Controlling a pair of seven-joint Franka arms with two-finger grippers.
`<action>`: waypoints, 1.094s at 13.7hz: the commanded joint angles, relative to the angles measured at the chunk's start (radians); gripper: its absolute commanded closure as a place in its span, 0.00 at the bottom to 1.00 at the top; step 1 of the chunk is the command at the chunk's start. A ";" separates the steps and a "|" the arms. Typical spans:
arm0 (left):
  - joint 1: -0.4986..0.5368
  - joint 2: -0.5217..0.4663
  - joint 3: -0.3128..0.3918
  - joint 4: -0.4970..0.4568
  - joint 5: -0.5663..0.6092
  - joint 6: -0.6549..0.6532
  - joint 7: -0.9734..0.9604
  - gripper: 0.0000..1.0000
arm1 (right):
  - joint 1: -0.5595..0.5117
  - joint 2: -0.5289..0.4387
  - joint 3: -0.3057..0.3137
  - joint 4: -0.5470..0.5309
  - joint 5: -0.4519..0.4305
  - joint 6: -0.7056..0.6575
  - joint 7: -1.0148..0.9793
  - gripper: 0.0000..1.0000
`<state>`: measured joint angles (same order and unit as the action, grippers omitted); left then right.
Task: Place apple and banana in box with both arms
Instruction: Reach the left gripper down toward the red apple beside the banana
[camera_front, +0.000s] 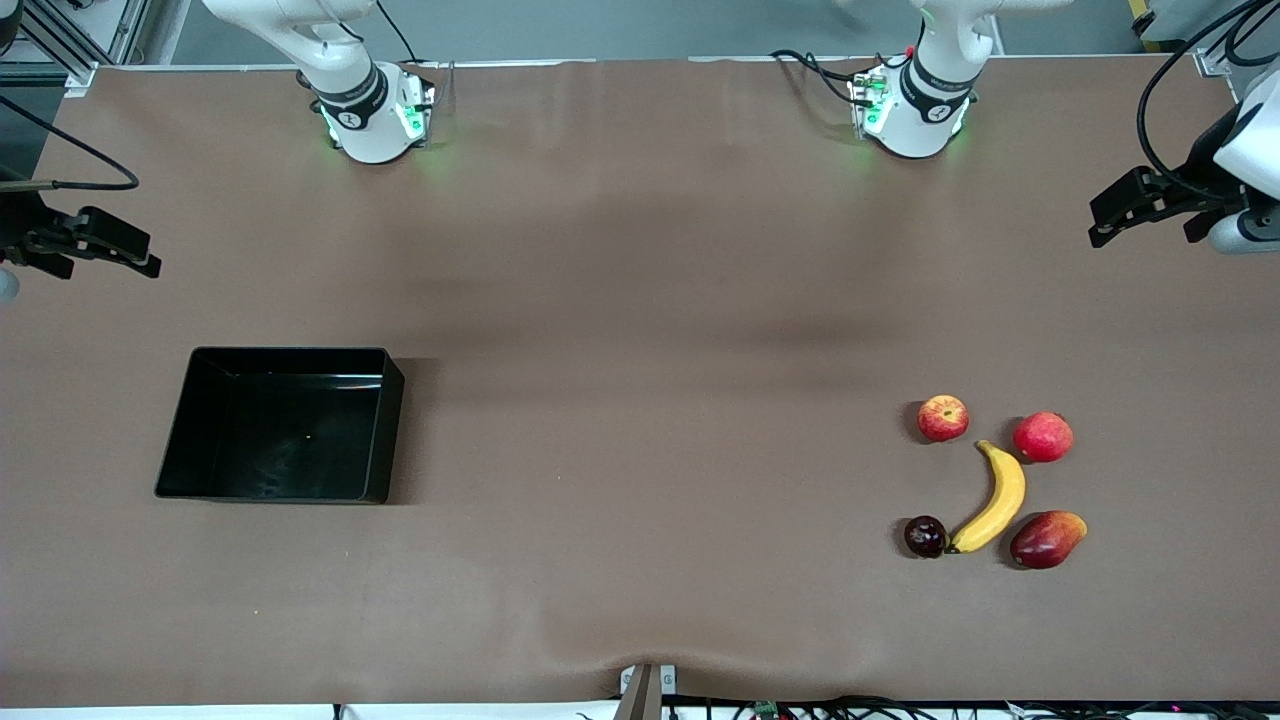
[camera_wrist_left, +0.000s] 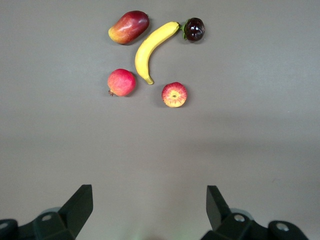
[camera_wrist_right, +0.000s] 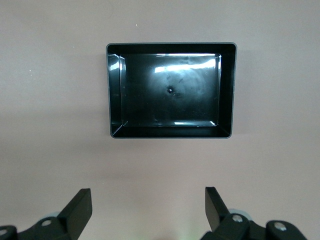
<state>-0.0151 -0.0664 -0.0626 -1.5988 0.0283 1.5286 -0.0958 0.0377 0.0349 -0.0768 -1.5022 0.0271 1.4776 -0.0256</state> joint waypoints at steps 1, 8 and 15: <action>0.001 0.008 0.003 0.026 -0.013 -0.022 -0.009 0.00 | 0.007 0.005 -0.004 0.013 -0.001 -0.011 -0.002 0.00; -0.002 0.010 -0.005 -0.082 -0.002 0.055 -0.027 0.00 | 0.010 0.007 -0.004 0.013 -0.001 -0.011 0.001 0.00; 0.000 0.152 -0.006 -0.443 0.004 0.678 -0.022 0.00 | -0.002 0.031 -0.004 0.011 -0.001 -0.011 0.001 0.00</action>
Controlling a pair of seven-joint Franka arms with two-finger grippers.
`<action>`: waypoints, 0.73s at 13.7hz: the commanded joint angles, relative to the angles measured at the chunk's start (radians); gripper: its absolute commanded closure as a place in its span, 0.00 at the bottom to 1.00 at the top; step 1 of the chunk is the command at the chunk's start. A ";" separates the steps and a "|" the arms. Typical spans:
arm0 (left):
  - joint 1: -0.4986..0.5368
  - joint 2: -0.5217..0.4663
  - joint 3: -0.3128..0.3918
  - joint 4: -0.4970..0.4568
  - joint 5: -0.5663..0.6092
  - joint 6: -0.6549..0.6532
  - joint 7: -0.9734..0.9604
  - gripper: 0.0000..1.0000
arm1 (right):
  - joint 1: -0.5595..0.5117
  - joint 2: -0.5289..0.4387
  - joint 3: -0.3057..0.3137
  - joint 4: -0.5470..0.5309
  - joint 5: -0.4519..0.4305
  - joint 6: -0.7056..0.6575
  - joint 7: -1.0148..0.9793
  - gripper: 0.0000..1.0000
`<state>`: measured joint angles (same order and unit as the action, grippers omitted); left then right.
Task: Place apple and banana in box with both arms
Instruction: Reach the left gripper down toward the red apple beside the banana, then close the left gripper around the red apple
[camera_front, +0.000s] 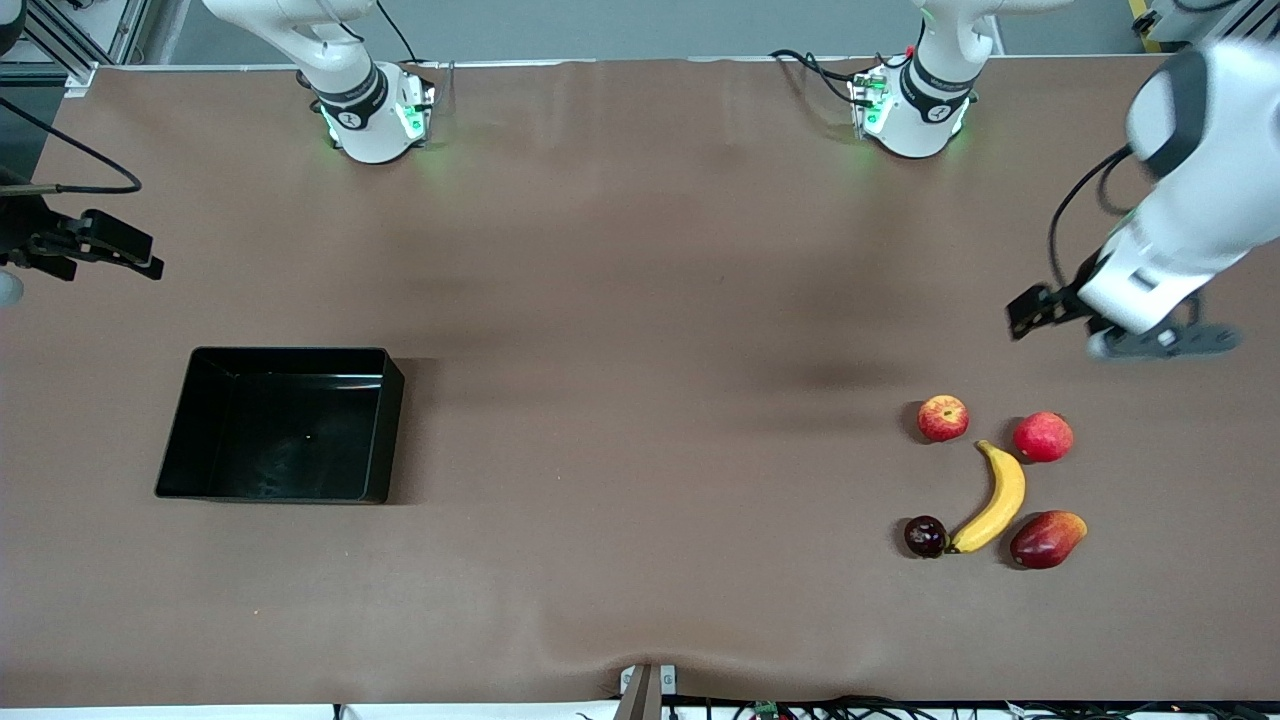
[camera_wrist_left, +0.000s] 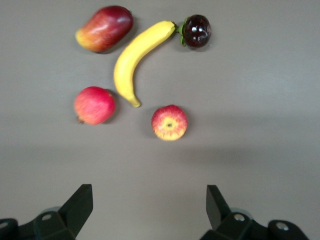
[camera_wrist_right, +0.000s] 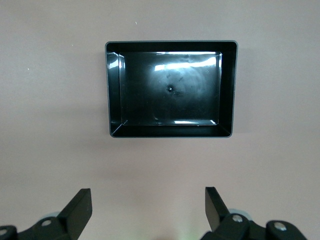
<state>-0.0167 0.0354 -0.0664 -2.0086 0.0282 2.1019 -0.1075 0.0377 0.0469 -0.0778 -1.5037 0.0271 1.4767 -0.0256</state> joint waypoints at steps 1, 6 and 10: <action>0.001 0.096 -0.003 -0.048 0.004 0.177 -0.009 0.00 | -0.002 0.024 -0.004 0.013 -0.001 -0.010 0.001 0.00; 0.003 0.329 -0.003 -0.058 0.004 0.475 0.005 0.00 | -0.005 0.034 -0.004 0.013 -0.001 -0.010 0.000 0.00; -0.006 0.417 -0.003 -0.042 0.003 0.517 -0.015 0.00 | -0.005 0.037 -0.004 0.013 -0.001 -0.010 0.003 0.00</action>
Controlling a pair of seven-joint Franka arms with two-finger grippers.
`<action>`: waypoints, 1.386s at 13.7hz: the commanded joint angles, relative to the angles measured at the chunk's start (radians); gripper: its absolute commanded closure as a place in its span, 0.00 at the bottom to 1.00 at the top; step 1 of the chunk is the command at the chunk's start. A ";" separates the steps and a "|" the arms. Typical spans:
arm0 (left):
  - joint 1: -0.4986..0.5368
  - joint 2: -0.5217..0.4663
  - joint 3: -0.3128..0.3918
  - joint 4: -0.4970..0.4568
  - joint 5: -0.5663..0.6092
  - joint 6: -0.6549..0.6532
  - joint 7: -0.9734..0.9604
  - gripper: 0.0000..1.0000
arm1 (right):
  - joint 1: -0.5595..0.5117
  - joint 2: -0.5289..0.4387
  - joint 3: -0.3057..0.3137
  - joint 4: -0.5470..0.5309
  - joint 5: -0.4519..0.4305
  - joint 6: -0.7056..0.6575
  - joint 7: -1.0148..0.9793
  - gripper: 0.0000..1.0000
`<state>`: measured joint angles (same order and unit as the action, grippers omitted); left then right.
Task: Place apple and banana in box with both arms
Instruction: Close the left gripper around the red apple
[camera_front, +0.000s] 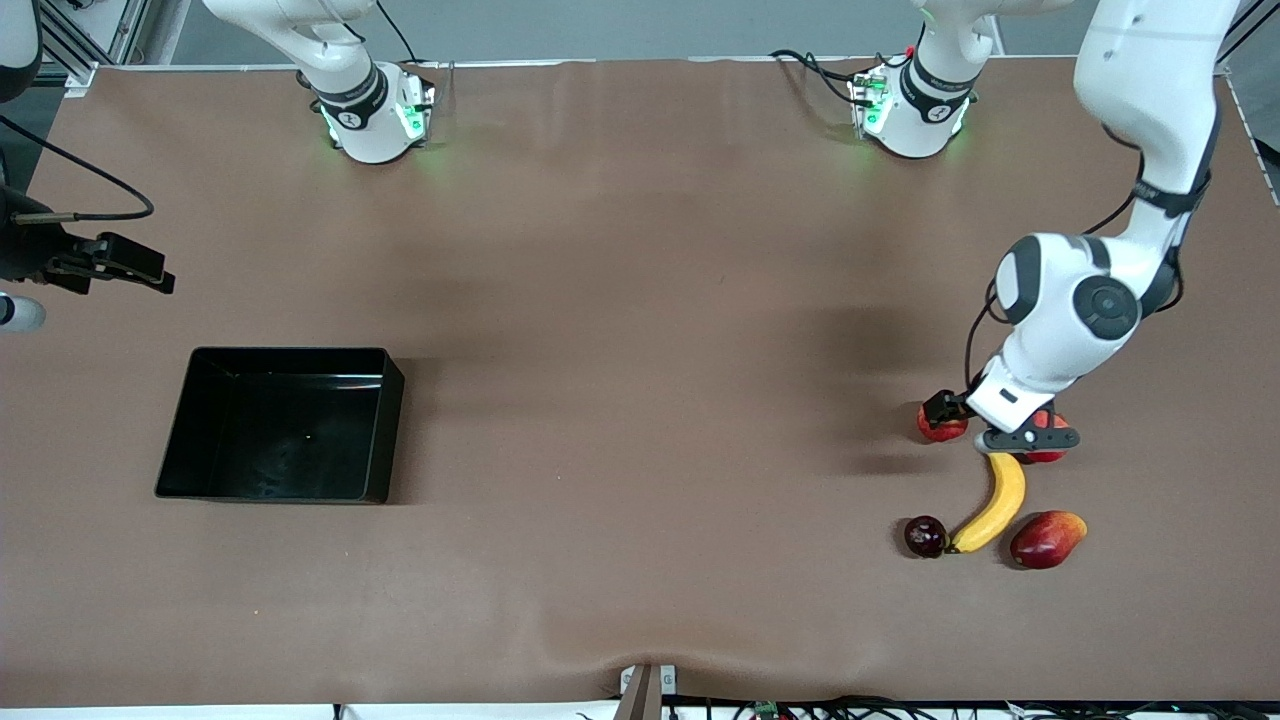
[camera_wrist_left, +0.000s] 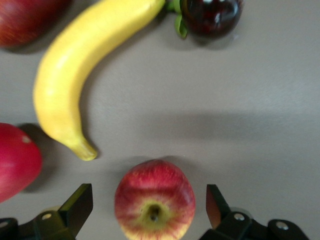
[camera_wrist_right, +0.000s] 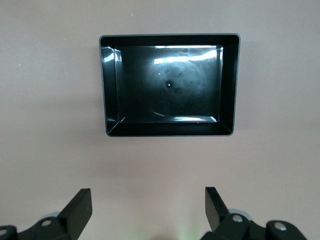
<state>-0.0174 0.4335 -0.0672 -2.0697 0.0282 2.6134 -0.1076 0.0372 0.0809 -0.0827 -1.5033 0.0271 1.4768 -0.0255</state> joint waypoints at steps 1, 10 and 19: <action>-0.004 0.031 -0.002 0.017 0.002 0.005 -0.015 0.00 | -0.005 0.006 0.001 0.012 -0.001 -0.010 0.003 0.00; -0.006 -0.008 -0.003 -0.003 0.004 -0.033 0.002 1.00 | -0.060 0.124 -0.008 0.020 -0.018 0.055 -0.001 0.00; -0.007 -0.170 -0.082 0.236 0.004 -0.542 -0.014 1.00 | -0.137 0.218 -0.008 0.020 -0.015 0.152 0.003 0.00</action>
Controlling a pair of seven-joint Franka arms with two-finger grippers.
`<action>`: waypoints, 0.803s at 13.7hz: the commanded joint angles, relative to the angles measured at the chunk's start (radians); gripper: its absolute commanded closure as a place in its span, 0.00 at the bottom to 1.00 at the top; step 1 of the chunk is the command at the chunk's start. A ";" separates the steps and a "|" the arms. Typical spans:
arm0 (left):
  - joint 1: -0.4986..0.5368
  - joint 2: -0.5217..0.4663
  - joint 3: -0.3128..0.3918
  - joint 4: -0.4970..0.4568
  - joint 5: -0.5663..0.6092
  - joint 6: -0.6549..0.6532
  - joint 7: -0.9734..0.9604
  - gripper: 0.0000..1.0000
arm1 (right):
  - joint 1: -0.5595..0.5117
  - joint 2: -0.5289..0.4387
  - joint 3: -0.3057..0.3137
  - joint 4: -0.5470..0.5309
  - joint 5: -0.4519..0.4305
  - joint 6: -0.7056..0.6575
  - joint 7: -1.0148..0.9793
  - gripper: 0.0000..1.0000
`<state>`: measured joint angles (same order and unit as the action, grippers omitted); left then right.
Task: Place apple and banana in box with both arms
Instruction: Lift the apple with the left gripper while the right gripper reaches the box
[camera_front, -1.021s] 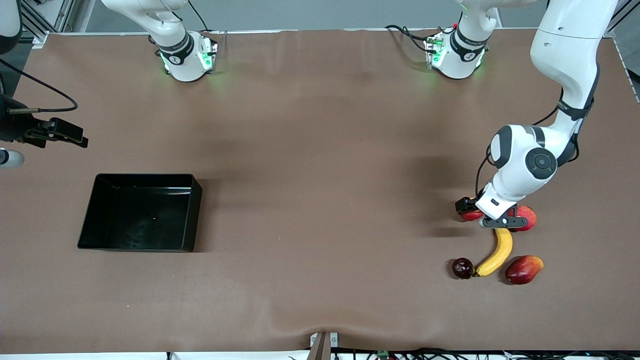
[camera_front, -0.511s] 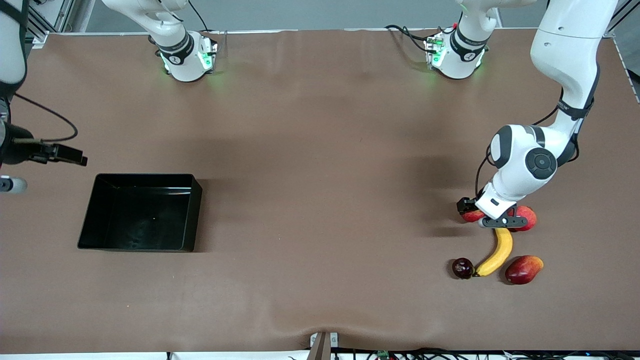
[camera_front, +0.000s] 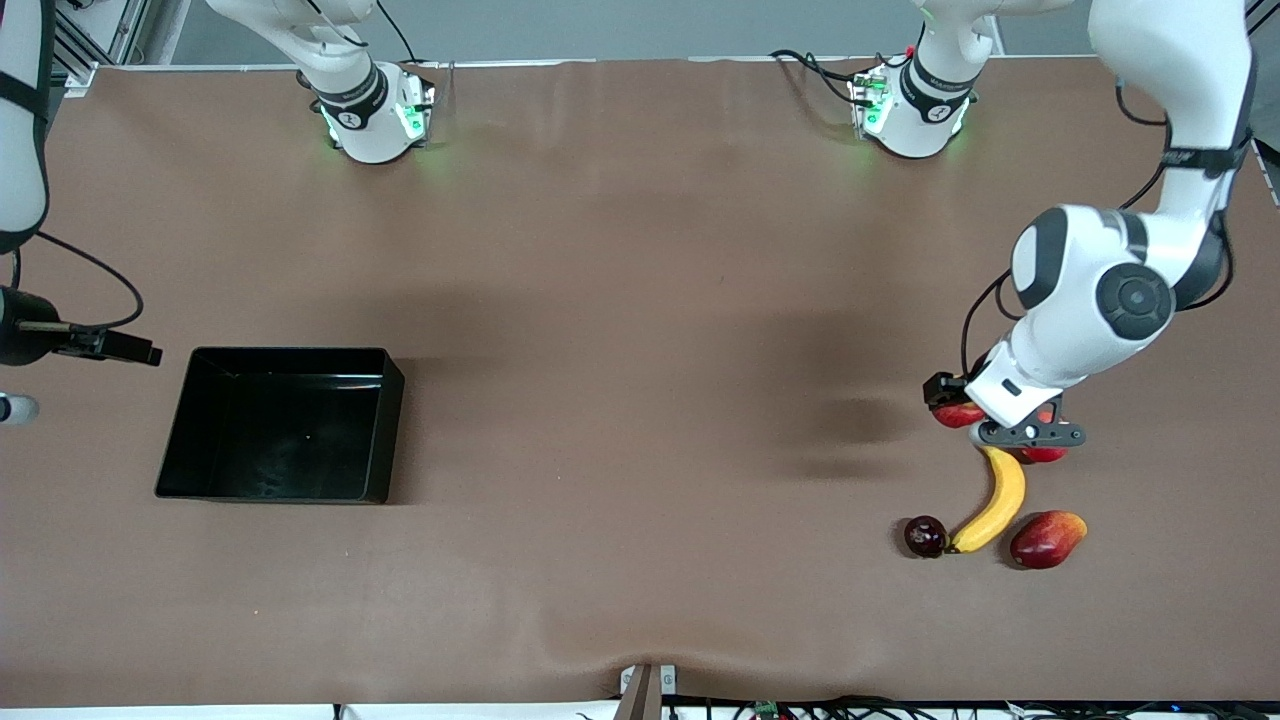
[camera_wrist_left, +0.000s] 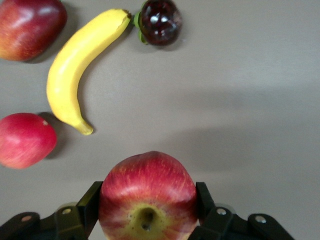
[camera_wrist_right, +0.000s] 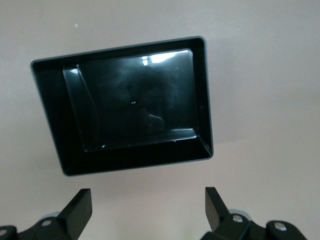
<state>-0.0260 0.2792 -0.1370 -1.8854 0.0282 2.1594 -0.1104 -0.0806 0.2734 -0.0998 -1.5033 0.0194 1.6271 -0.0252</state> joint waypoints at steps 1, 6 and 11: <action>0.001 -0.026 -0.015 0.075 0.004 -0.133 -0.012 1.00 | -0.022 0.052 0.009 0.020 -0.009 0.002 0.002 0.00; 0.000 -0.081 -0.041 0.140 0.002 -0.263 -0.116 1.00 | -0.100 0.205 0.012 0.029 0.013 0.078 -0.007 0.00; 0.000 -0.074 -0.116 0.184 0.001 -0.276 -0.313 1.00 | -0.114 0.300 0.012 0.014 0.013 0.278 -0.086 0.00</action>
<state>-0.0272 0.2039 -0.2251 -1.7307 0.0282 1.9104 -0.3546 -0.1769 0.5340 -0.0986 -1.5042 0.0235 1.8516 -0.0510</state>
